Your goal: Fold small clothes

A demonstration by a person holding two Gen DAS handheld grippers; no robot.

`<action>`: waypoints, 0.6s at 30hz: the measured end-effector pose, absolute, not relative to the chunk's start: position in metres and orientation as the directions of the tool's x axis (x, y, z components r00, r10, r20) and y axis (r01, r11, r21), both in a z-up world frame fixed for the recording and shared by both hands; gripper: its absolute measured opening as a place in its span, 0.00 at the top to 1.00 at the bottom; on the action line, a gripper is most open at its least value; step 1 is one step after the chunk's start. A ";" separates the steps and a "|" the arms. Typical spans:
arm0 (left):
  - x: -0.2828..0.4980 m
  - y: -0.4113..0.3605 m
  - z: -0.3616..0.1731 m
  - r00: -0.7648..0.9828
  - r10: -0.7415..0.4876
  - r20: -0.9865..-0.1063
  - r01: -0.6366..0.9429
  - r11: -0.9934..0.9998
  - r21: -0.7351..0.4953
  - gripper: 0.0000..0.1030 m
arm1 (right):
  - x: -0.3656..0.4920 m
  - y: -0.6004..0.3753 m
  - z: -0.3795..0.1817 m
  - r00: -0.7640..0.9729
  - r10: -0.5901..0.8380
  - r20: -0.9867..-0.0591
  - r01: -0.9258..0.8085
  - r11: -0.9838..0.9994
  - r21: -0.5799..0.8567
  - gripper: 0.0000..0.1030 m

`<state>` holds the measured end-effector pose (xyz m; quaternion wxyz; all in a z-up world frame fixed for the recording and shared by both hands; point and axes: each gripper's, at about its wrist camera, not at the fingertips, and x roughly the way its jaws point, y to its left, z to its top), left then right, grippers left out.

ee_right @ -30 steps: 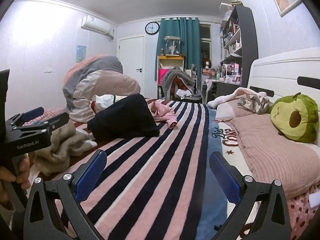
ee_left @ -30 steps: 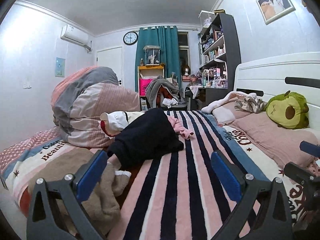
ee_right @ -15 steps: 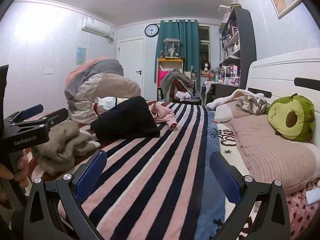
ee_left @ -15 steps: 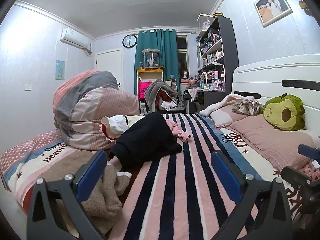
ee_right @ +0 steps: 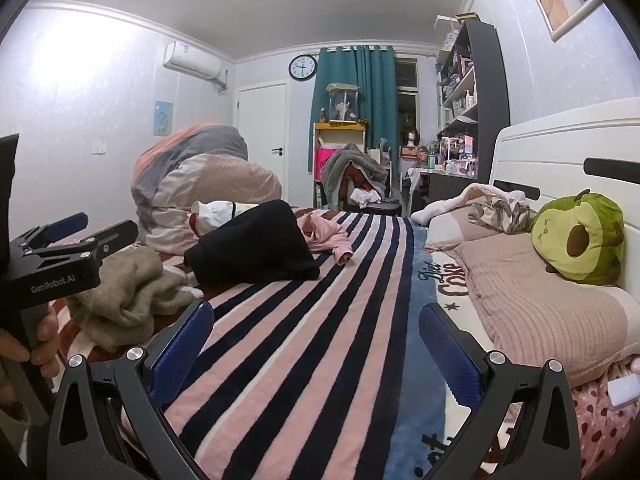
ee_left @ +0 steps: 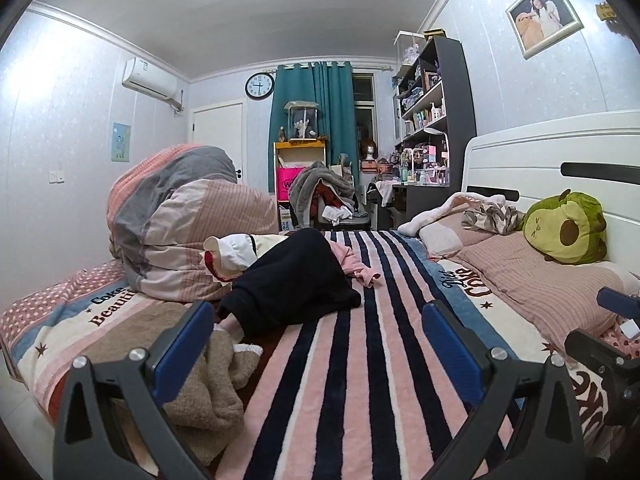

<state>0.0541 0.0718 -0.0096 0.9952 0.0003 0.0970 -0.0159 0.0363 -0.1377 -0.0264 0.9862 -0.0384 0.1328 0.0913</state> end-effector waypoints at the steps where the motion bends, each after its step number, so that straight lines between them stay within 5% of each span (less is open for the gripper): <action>1: 0.053 0.072 -0.009 0.981 -0.032 -0.193 0.032 0.999 -0.004 0.01 | 0.035 -0.139 -0.025 0.949 0.170 -0.267 -0.190 0.981 -0.049 0.01; 18: 0.051 0.070 -0.004 0.982 -0.023 -0.187 0.023 1.000 -0.003 0.01 | 0.032 -0.143 -0.020 0.950 0.172 -0.259 -0.190 0.981 -0.048 0.01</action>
